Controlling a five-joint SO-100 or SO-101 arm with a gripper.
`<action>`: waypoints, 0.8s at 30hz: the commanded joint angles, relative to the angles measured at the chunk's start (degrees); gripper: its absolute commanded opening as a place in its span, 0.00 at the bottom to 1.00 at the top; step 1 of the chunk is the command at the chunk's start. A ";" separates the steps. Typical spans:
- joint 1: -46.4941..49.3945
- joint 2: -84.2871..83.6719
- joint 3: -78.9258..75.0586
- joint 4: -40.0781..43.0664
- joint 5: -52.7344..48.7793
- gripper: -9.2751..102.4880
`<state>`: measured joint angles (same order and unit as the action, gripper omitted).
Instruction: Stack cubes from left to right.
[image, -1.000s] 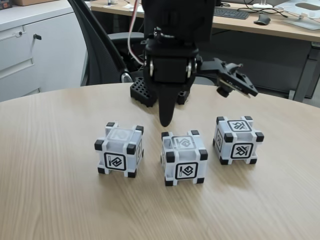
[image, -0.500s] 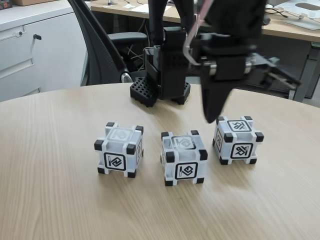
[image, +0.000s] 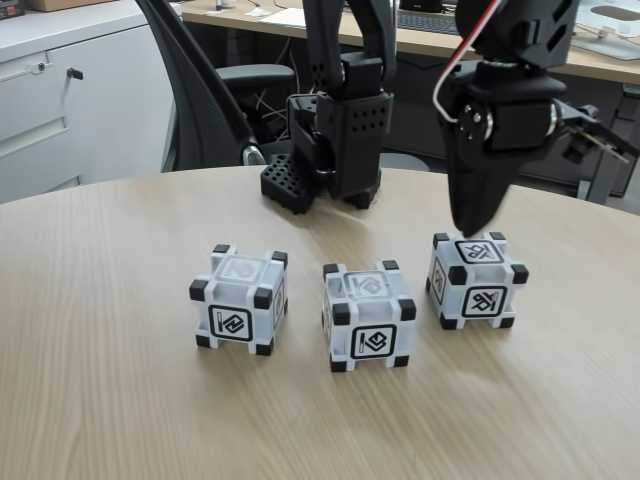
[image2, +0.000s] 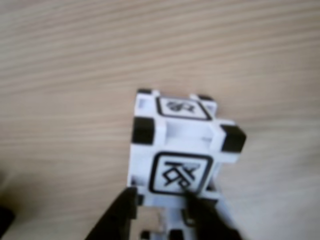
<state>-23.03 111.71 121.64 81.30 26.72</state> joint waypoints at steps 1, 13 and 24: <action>-0.09 0.70 -2.55 0.18 1.23 0.28; -0.44 -0.26 -2.55 0.26 2.02 0.55; -0.53 -0.44 -2.64 0.18 1.93 0.55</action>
<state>-23.47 111.09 121.64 81.30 29.00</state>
